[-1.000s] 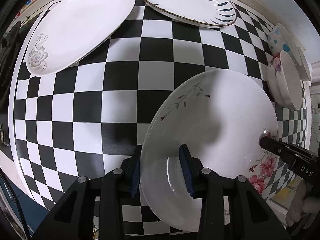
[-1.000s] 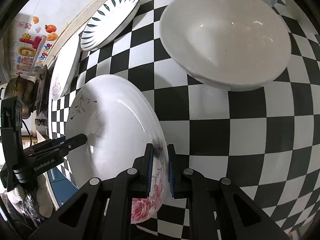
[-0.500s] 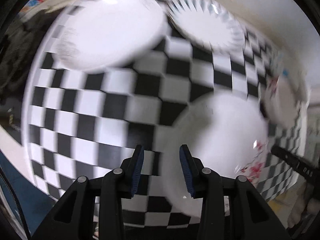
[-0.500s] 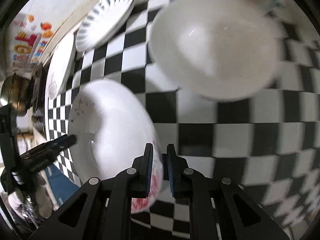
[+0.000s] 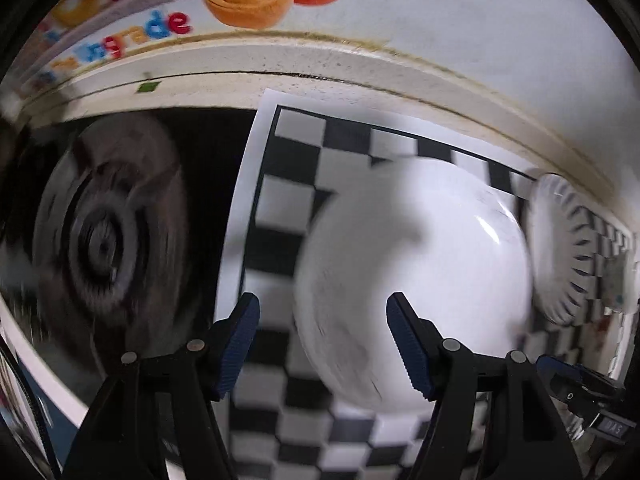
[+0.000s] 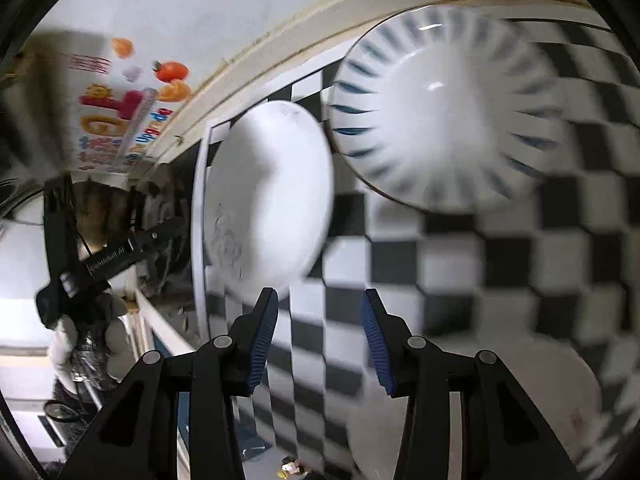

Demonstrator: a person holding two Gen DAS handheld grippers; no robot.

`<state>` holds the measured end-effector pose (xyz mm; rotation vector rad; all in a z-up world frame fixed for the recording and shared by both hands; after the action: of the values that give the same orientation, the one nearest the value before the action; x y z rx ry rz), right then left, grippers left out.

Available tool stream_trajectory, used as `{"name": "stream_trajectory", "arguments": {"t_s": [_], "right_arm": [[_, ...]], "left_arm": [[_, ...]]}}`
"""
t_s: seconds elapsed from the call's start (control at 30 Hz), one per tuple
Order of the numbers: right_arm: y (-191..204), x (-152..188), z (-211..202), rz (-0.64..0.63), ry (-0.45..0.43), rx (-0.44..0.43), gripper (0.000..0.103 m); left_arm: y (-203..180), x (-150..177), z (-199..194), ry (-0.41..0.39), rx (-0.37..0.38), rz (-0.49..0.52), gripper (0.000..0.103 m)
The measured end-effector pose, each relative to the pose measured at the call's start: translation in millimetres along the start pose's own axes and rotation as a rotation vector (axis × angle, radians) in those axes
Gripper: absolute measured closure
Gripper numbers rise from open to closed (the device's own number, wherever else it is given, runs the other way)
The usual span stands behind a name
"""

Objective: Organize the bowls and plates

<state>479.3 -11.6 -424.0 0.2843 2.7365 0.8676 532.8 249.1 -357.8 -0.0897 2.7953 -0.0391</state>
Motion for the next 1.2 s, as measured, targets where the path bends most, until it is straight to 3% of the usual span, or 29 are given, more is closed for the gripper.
{"name": "stream_trajectory", "arguments": {"t_s": [0.17, 0.33, 0.37, 0.47, 0.63, 0.87, 1.2], "right_arm": [[15.5, -21.9, 57.5, 0.025, 0.003, 0.044, 0.057], [9.7, -32.0, 80.8, 0.078, 0.001, 0.072, 0.061], [8.5, -33.0, 83.6, 0.084, 0.0, 0.073, 0.063], [5.5, -37.8, 90.7, 0.103, -0.001, 0.082, 0.07], [-1.0, -38.2, 96.8, 0.098, -0.007, 0.096, 0.089], [2.1, -42.6, 100.2, 0.083, -0.02, 0.093, 0.089], [4.7, -30.6, 48.6, 0.017, -0.047, 0.063, 0.089]], "left_arm": [[5.6, -22.5, 40.9, 0.056, 0.028, 0.048, 0.039], [0.9, -23.7, 61.6, 0.096, 0.051, 0.11, 0.039], [-1.1, -23.5, 60.9, 0.084, 0.049, 0.128, 0.043], [-9.9, -18.4, 60.2, 0.113, 0.128, 0.13, 0.072], [-13.8, -7.3, 52.5, 0.084, 0.101, 0.136, 0.073], [-15.9, 22.2, 29.9, 0.076, 0.087, 0.125, 0.075], [-38.3, 73.9, -44.6, 0.04, 0.127, 0.081, 0.075]]}}
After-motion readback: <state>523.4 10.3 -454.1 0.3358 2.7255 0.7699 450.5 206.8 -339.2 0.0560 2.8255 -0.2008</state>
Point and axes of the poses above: each gripper's, at about its wrist camera, not at the fingertips, and z roughly the way its jaws point, y to its left, x to its underside, the point moved 4 cm from there along z, roughly the way its jaws point, and after that the axes turned 12 degrees about -y, right-handed, at the moved point
